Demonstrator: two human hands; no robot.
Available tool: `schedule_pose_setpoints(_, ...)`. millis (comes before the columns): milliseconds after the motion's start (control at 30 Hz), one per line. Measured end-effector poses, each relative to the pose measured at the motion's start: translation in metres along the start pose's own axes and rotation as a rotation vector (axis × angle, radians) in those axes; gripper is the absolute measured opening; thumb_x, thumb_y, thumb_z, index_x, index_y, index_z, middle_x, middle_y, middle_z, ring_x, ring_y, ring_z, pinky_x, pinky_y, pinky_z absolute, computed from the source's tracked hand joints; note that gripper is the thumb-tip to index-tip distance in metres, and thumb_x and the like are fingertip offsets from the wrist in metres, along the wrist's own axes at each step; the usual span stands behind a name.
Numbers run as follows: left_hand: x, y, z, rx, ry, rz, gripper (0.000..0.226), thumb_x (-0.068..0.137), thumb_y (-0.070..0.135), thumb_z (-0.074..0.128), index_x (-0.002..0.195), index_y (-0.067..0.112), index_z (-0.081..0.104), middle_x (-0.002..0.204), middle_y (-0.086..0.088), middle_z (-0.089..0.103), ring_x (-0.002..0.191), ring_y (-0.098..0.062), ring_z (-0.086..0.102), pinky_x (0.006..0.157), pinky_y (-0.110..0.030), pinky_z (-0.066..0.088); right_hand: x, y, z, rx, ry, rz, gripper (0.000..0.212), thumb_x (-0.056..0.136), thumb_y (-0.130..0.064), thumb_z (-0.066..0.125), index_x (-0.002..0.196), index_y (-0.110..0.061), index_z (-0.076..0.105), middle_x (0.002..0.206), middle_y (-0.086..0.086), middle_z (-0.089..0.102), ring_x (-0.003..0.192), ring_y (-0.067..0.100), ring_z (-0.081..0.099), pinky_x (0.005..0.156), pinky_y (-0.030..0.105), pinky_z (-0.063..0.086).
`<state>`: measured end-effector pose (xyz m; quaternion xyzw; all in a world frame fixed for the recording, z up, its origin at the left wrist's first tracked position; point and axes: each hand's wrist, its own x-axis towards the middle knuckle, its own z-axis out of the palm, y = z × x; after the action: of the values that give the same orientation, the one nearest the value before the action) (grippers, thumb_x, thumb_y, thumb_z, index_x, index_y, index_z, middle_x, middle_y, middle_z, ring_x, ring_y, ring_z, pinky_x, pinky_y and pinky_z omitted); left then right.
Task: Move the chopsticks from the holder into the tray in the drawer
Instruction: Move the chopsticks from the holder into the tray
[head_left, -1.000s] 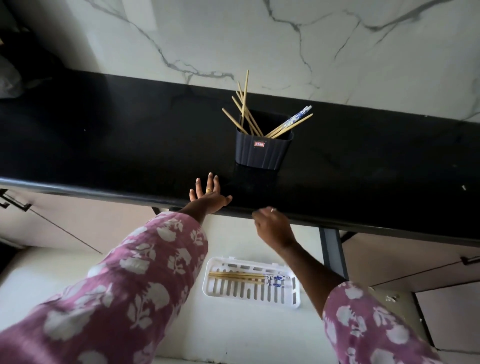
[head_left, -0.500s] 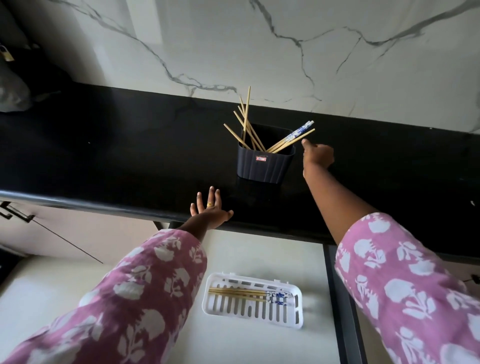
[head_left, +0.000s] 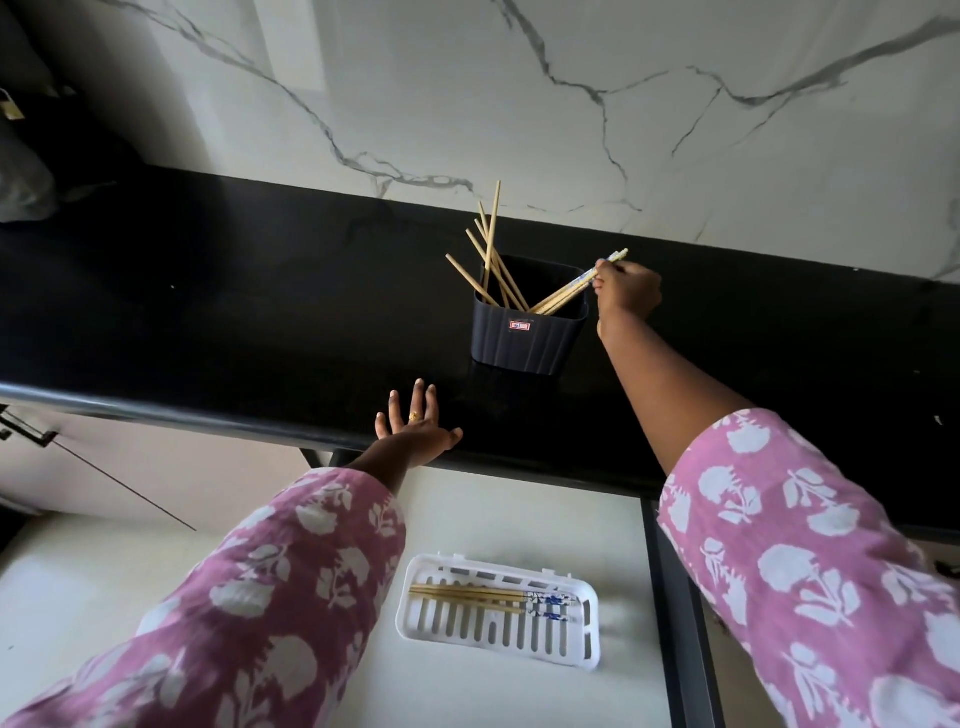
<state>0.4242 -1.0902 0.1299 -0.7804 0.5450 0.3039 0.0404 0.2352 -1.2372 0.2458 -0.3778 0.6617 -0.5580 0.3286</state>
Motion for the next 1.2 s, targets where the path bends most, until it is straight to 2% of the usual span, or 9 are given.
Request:
schedule_pose_setpoints(100,-0.001,0.0,0.001,-0.005,0.01,0.006,0.075,0.096,0.052,0.036,0.151,0.028,-0.009,0.157,0.012,-0.022,0.145,-0.026,-0.022,0.118,-0.045,-0.004,0.001,-0.01,-0.005,-0.038,0.023,-0.094,0.017,0.081,-0.012,0.063,0.084,0.003,0.072,0.065,0.01,0.061,0.063,0.018,0.057,0.072,0.041,0.056)
schedule_pose_setpoints(367,-0.004,-0.001,0.001,-0.01,0.028,0.015,0.075,0.096,0.053,0.035,0.152,0.027,-0.007,0.158,0.012,-0.02,0.145,-0.026,-0.021,0.117,-0.045,-0.005,-0.014,-0.061,-0.048,-0.022,0.118,-0.293,0.021,0.086,-0.015,0.058,0.091,0.0,0.072,0.08,0.015,0.071,0.074,0.019,0.065,0.077,0.034,0.055)
schedule_pose_setpoints(600,-0.009,-0.004,0.003,-0.024,0.047,0.053,0.075,0.096,0.053,0.034,0.152,0.027,-0.008,0.157,0.011,-0.021,0.144,-0.027,-0.024,0.116,-0.048,-0.009,-0.041,-0.082,-0.083,0.236,0.077,-0.44,0.015,0.088,-0.007,0.06,0.091,0.003,0.07,0.065,-0.005,0.061,0.052,-0.007,0.058,0.067,0.013,0.052)
schedule_pose_setpoints(767,-0.013,-0.009,0.002,-0.018,0.053,0.093,0.076,0.095,0.055,0.034,0.152,0.027,-0.007,0.158,0.012,-0.018,0.145,-0.025,-0.022,0.117,-0.048,-0.008,-0.071,-0.068,-0.088,0.279,-0.176,-0.421,0.019,0.085,-0.004,0.061,0.073,-0.017,0.068,0.052,-0.012,0.064,0.053,-0.001,0.058,0.061,0.017,0.051)
schedule_pose_setpoints(867,-0.013,-0.012,0.0,-0.023,0.049,0.099,0.079,0.093,0.057,0.038,0.152,0.029,-0.006,0.158,0.015,-0.016,0.146,-0.024,-0.021,0.117,-0.047,-0.007,-0.092,-0.048,-0.083,0.192,-0.378,-0.392,0.014,0.085,0.0,0.062,0.078,-0.011,0.069,0.053,-0.013,0.067,0.052,-0.003,0.059,0.059,0.013,0.05)
schedule_pose_setpoints(1000,-0.013,-0.012,-0.001,-0.012,0.033,0.102,0.079,0.093,0.058,0.038,0.152,0.029,-0.007,0.158,0.014,-0.017,0.145,-0.023,-0.021,0.117,-0.046,-0.008,-0.124,-0.007,-0.069,-0.218,-0.641,-0.42,0.017,0.082,-0.012,0.069,0.096,-0.004,0.074,0.084,0.01,0.074,0.074,0.01,0.062,0.072,0.021,0.05)
schedule_pose_setpoints(1067,-0.013,-0.012,0.0,-0.007,0.035,0.102,0.079,0.093,0.057,0.038,0.152,0.029,-0.007,0.158,0.015,-0.017,0.145,-0.024,-0.021,0.117,-0.047,-0.008,-0.147,0.019,-0.063,-0.404,-0.76,-0.432,0.023,0.082,-0.012,0.07,0.102,0.0,0.072,0.095,0.013,0.074,0.082,0.009,0.061,0.07,0.006,0.043)
schedule_pose_setpoints(1133,-0.012,-0.011,0.001,-0.003,0.04,0.099,0.078,0.094,0.056,0.037,0.152,0.029,-0.007,0.158,0.015,-0.017,0.145,-0.024,-0.021,0.117,-0.047,-0.008,-0.17,0.045,-0.057,-0.539,-0.904,-0.49,0.019,0.083,-0.012,0.068,0.097,0.001,0.073,0.09,0.014,0.074,0.077,0.009,0.06,0.06,0.004,0.037)
schedule_pose_setpoints(1200,-0.011,-0.011,0.001,-0.001,0.035,0.094,0.078,0.094,0.056,0.036,0.152,0.028,-0.008,0.158,0.014,-0.018,0.145,-0.025,-0.022,0.116,-0.048,-0.009,-0.193,0.071,-0.05,-0.683,-1.074,-0.525,0.019,0.086,-0.014,0.063,0.084,0.003,0.072,0.079,0.019,0.07,0.067,0.015,0.056,0.058,0.018,0.035)
